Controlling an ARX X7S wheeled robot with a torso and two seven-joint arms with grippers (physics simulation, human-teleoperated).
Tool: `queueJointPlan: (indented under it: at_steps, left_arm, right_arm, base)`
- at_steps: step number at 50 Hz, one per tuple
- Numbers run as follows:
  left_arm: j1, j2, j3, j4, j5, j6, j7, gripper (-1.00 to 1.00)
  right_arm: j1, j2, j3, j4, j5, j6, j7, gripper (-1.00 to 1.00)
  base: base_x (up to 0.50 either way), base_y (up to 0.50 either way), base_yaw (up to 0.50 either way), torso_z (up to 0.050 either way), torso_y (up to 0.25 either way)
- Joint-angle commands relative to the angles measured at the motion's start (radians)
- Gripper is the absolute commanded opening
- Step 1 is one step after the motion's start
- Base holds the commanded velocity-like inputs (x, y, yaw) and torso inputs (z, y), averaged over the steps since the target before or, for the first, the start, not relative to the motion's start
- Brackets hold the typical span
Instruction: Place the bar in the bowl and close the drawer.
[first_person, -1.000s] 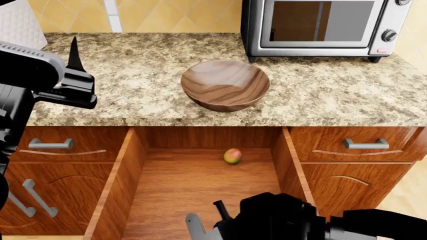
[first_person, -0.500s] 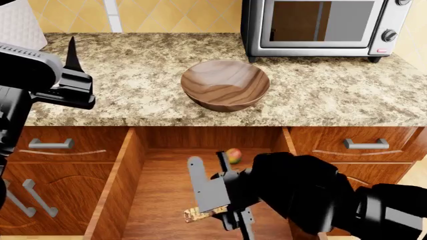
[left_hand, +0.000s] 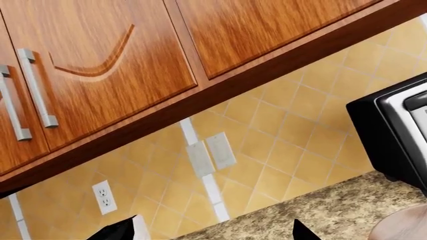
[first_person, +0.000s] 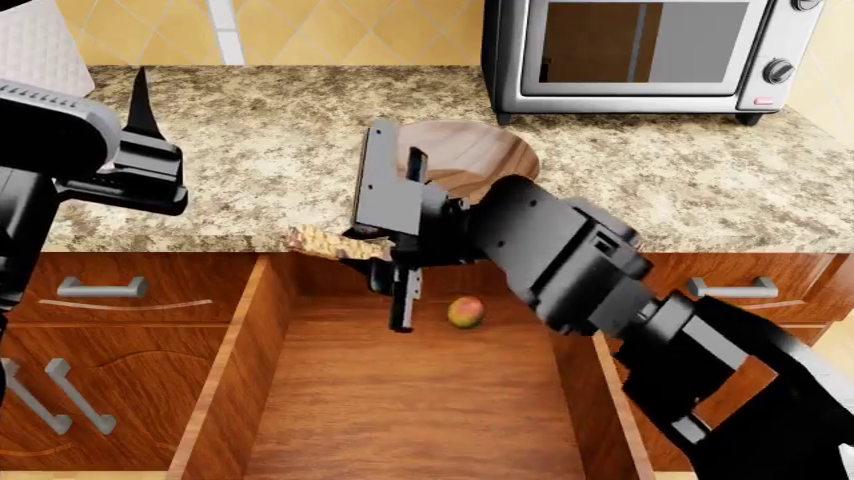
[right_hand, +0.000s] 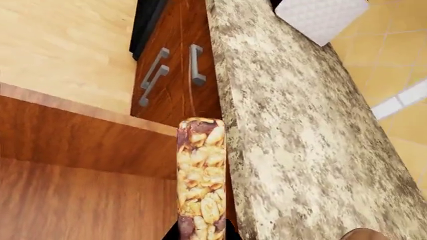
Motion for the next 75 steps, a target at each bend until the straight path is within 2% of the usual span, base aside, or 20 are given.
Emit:
queueJointPlan:
  at_steps: [1,4,9,12,14,23,29,34,58,75]
  left_arm:
    - [0.004,-0.001,-0.003,0.006,-0.005,-0.004,-0.003,1.00]
    - [0.004,-0.002,-0.005,0.008,-0.007,-0.004,-0.004,1.00]
    - [0.009,-0.002,-0.013,0.014,-0.009,-0.008,-0.004,1.00]
    - [0.016,-0.002,-0.016,0.016,-0.011,-0.006,-0.005,1.00]
    - [0.023,-0.004,-0.021,0.017,-0.011,-0.003,-0.004,1.00]
    - [0.040,-0.006,-0.025,0.009,-0.009,0.015,-0.010,1.00]
    - [0.026,-0.010,-0.026,0.014,-0.015,-0.002,-0.009,1.00]
    - [0.016,-0.010,-0.025,0.015,-0.019,-0.010,-0.010,1.00]
    - [-0.016,-0.020,-0.066,0.069,-0.059,-0.079,-0.003,1.00]
    - [-0.039,-0.045,-0.075,0.087,-0.121,-0.106,-0.038,1.00]
  right_arm:
    - [0.057,-0.164,0.144,0.286,0.053,-0.129,0.095,-1.00]
    - [0.101,-0.211,0.131,0.396,0.102,-0.138,0.174,-1.00]
    - [0.225,-0.212,-0.239,0.500,0.541,-0.189,0.392,-1.00]
    - [0.260,-0.212,-0.360,0.522,0.679,-0.213,0.460,-1.00]
    - [0.275,-0.212,-0.390,0.532,0.728,-0.217,0.494,-1.00]
    - [0.311,-0.212,-0.412,0.561,0.851,-0.160,0.634,-1.00]
    - [0.320,-0.212,-0.414,0.593,0.855,-0.070,0.719,-1.00]
    - [0.323,-0.212,-0.410,0.636,0.871,-0.061,0.759,-1.00]
    - [0.303,-0.212,-0.400,0.682,0.818,-0.049,0.800,-1.00]
    - [0.294,-0.212,-0.399,0.695,0.877,-0.079,0.775,-1.00]
  base:
    - [0.00,0.00,0.00,0.000,0.000]
    - [0.00,0.00,0.00,0.000,0.000]
    - [0.00,0.00,0.00,0.000,0.000]
    - [0.00,0.00,0.00,0.000,0.000]
    - [0.00,0.00,0.00,0.000,0.000]
    - [0.00,0.00,0.00,0.000,0.000]
    - [0.00,0.00,0.00,0.000,0.000]
    - [0.00,0.00,0.00,0.000,0.000]
    - [0.00,0.00,0.00,0.000,0.000]
    - [0.00,0.00,0.00,0.002,-0.152]
